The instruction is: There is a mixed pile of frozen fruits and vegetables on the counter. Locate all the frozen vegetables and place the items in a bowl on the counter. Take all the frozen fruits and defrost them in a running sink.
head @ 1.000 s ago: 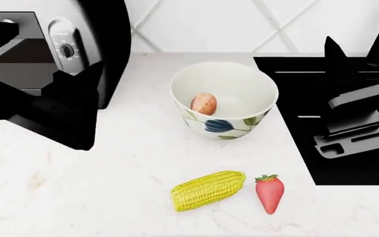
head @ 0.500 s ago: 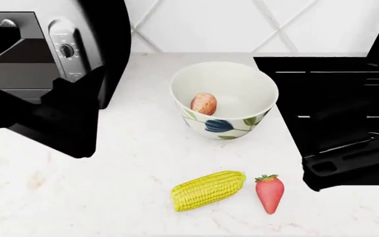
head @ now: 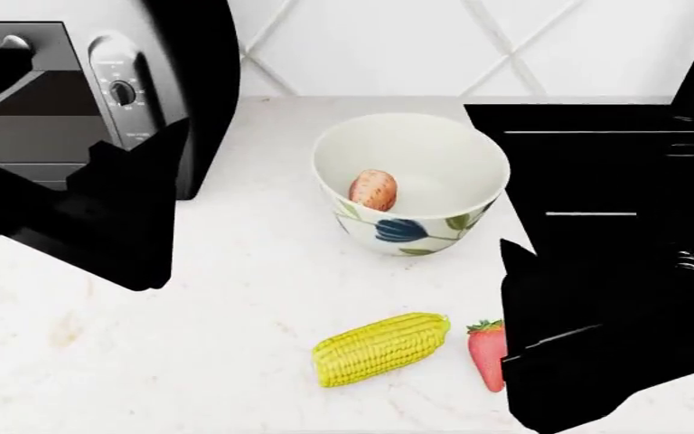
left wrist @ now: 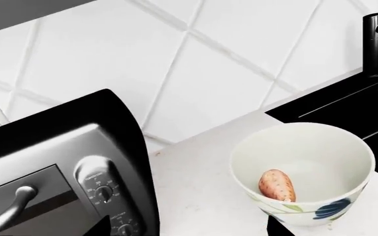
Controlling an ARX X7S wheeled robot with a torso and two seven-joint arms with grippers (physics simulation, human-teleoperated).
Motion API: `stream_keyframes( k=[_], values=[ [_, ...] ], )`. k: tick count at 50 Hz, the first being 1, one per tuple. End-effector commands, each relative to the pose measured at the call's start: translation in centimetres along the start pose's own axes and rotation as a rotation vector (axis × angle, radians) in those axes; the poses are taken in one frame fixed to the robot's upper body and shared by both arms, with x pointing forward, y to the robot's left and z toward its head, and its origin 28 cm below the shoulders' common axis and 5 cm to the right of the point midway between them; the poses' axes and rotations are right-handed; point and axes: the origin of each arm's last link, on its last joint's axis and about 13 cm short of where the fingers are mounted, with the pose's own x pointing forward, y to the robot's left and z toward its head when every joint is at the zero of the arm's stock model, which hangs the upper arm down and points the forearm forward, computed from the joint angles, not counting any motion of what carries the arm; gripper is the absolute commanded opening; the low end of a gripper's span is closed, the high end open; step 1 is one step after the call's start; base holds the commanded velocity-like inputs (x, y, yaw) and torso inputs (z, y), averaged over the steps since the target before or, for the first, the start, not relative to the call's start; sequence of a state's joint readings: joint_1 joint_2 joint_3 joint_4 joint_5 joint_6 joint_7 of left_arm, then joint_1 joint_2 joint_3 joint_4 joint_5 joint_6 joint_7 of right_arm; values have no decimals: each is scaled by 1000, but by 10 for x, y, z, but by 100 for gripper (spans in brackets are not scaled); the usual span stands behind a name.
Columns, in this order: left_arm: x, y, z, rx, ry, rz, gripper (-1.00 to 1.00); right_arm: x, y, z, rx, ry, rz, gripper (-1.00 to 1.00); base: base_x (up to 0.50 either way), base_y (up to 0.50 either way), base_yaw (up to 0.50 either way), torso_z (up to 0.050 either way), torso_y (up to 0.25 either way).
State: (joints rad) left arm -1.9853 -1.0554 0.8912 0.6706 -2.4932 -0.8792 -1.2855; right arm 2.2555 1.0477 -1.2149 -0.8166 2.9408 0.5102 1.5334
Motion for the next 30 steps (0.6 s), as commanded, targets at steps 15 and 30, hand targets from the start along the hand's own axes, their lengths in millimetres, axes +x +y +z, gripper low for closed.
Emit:
stream_keyframes(
  k=[15,30],
  values=[
    [1,0,-3,-3,6,-1,100,32,11,-6,-1,142,90,100,0,0,0,0,0],
    [1,0,-5,-5,10,-1,100,52,8,-19,-12,194,52,100,0,0,0,0,0]
  ],
)
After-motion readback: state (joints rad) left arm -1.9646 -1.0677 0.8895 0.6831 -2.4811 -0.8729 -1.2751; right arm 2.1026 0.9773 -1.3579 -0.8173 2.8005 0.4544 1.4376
